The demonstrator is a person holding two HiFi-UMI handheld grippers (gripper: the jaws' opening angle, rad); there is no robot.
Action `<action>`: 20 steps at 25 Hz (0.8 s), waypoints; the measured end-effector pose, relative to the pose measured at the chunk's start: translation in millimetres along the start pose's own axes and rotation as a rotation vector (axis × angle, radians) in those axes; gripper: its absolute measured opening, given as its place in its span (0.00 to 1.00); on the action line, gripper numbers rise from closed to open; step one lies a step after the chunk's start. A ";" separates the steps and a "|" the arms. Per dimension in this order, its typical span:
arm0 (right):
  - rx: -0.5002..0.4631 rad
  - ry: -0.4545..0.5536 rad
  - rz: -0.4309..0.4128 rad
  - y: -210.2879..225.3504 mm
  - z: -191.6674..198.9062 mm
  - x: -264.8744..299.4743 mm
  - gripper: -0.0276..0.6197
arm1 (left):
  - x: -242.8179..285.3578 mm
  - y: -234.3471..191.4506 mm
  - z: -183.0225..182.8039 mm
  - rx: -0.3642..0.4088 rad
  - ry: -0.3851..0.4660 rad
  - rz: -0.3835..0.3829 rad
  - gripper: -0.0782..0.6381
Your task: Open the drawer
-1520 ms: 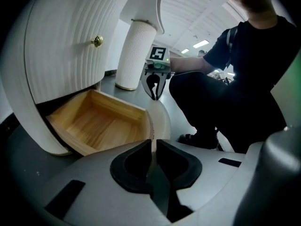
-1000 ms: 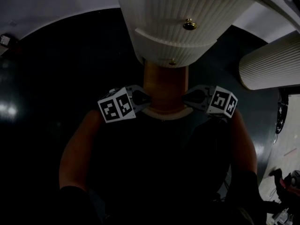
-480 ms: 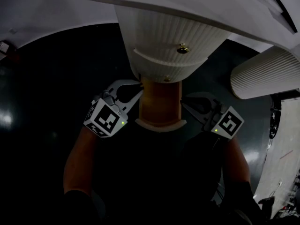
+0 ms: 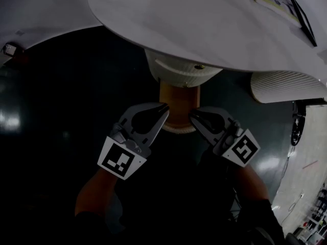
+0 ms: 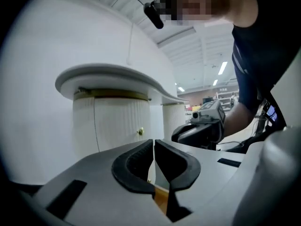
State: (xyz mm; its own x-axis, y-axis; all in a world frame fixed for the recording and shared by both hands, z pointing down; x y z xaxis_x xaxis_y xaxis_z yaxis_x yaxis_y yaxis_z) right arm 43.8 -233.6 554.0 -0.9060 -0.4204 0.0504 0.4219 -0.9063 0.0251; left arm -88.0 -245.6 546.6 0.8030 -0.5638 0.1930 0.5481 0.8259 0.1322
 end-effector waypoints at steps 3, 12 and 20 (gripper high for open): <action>0.034 -0.003 0.041 -24.5 -47.3 7.9 0.10 | -25.7 9.4 -51.5 -0.147 0.032 -0.026 0.14; 0.099 -0.055 0.062 -87.0 -203.7 -30.4 0.09 | -71.5 49.4 -205.5 -0.216 -0.009 -0.109 0.14; 0.187 -0.045 0.134 -112.7 -311.5 -96.9 0.08 | -98.9 81.0 -330.3 -0.230 -0.016 -0.101 0.14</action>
State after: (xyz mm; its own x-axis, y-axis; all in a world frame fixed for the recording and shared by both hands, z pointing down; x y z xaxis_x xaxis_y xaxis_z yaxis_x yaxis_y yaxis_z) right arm 73.1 -104.5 235.2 -0.8405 -0.5306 0.1099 0.5416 -0.8167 0.1993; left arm -45.7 -122.8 217.1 0.7385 -0.6422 0.2053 0.6659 0.7426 -0.0724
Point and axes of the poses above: the fingertips, and each gripper's own axes: x forward along the fingers, y to its right, z out of its underside, the point moved 5 cm from there along -x, backward along the fingers, and after that the axes turned 4 degrees about -z, right-handed, at the moved point
